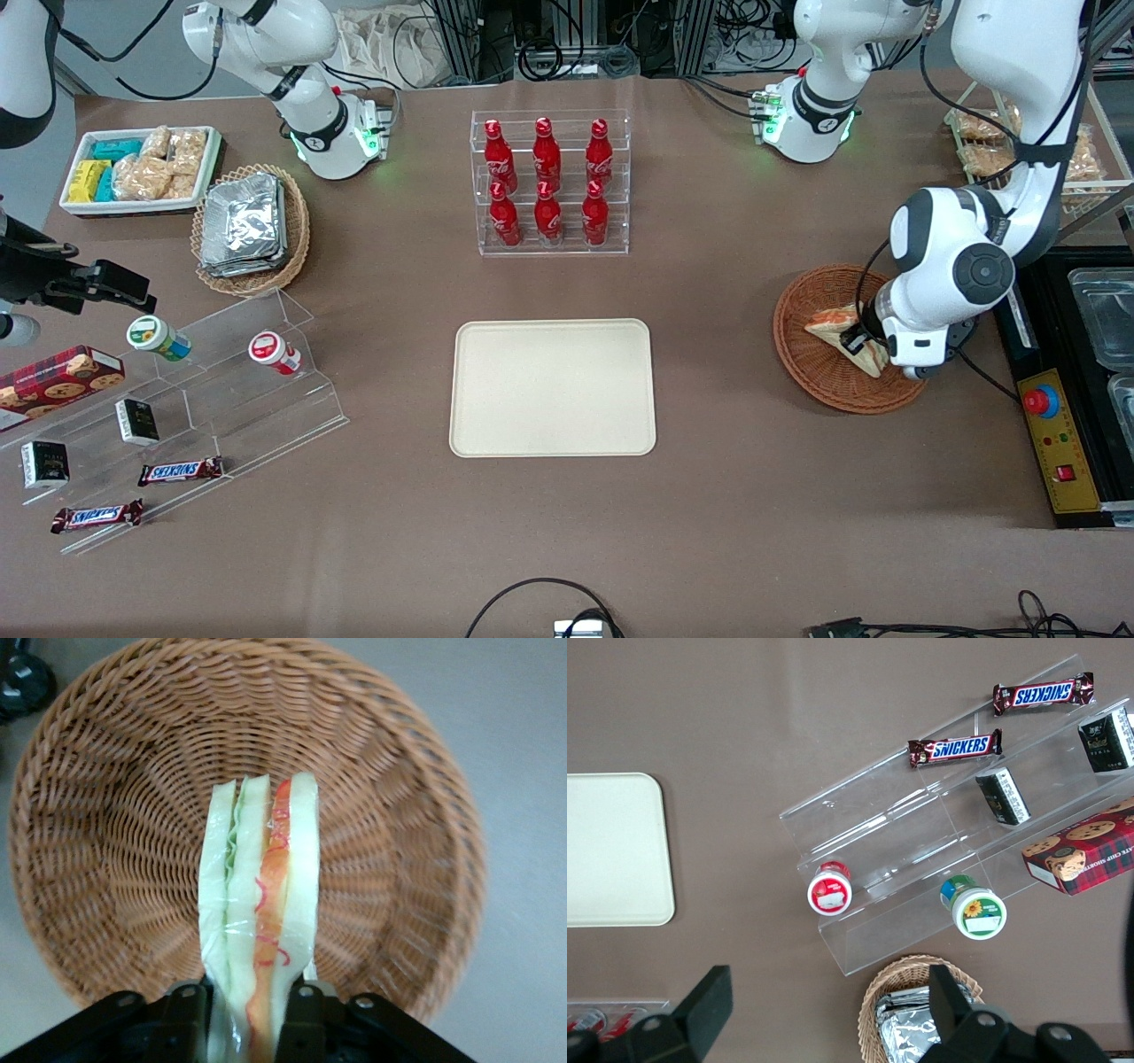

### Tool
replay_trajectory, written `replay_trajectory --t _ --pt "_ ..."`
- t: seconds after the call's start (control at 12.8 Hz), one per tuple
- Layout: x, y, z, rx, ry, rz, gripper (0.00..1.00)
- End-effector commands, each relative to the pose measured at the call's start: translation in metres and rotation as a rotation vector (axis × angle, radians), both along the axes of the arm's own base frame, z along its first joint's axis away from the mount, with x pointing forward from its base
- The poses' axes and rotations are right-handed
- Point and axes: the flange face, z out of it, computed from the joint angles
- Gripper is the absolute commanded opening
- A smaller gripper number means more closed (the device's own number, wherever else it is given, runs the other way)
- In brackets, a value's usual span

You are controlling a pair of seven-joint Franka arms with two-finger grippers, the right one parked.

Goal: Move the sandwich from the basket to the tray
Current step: 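Close the left gripper on the wrapped sandwich wedge, then lift the sandwich and carry it with the left gripper toward the cream tray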

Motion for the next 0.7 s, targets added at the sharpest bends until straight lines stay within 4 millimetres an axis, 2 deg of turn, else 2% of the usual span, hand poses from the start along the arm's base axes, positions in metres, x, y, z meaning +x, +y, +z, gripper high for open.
replay_trajectory --t 0.0,0.08,0.16,0.31,0.47,0.62 --pt "0.027 -0.034 0.067 0.004 0.012 -0.06 0.0" --pt "0.035 -0.057 0.089 -0.007 0.006 -0.13 0.0" --pt "0.045 -0.078 0.102 -0.028 -0.004 -0.216 0.0" --pt "0.053 -0.133 0.114 -0.061 -0.002 -0.38 0.0" --pt "0.055 -0.202 0.099 -0.056 -0.01 -0.512 0.0" --pt "0.059 -0.276 0.065 -0.033 -0.014 -0.641 0.0"
